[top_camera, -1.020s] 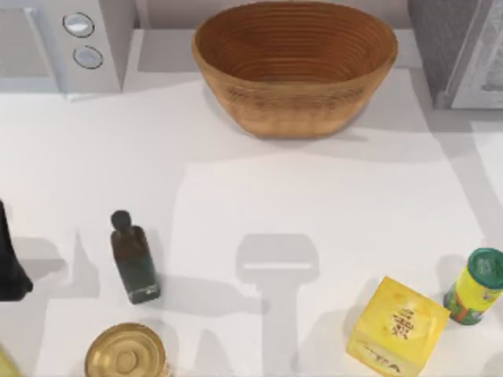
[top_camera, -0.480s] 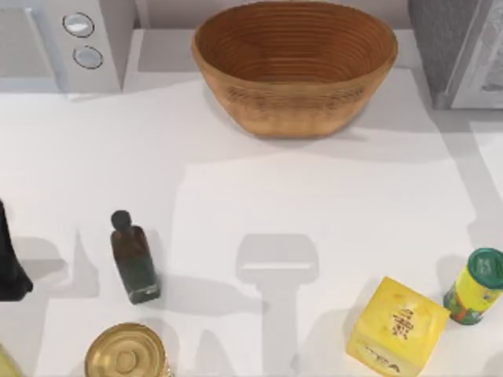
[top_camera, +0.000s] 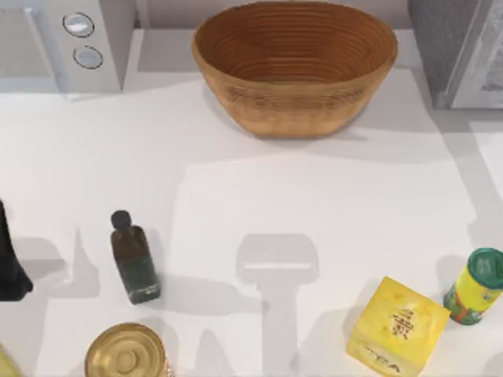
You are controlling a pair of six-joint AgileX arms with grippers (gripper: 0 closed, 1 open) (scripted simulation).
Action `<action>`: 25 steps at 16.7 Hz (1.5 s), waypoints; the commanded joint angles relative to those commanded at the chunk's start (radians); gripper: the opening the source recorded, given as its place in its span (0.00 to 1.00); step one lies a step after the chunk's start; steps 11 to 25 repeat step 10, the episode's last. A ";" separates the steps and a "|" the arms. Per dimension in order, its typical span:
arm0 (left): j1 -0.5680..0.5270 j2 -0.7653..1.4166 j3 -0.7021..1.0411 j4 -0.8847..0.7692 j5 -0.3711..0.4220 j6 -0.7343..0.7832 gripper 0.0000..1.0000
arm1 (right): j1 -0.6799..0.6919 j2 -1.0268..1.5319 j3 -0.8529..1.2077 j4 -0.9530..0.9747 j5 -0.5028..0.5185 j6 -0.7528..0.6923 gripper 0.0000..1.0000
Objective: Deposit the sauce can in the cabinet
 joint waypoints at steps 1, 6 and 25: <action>0.000 0.000 0.000 0.000 0.000 0.000 1.00 | 0.000 0.000 0.000 0.000 0.000 0.000 0.75; 0.000 0.000 0.000 0.000 0.000 0.000 1.00 | 0.000 0.000 0.000 0.000 0.000 0.000 1.00; 0.000 0.000 0.000 0.000 0.000 0.000 1.00 | 0.000 0.000 0.000 0.000 0.000 0.000 1.00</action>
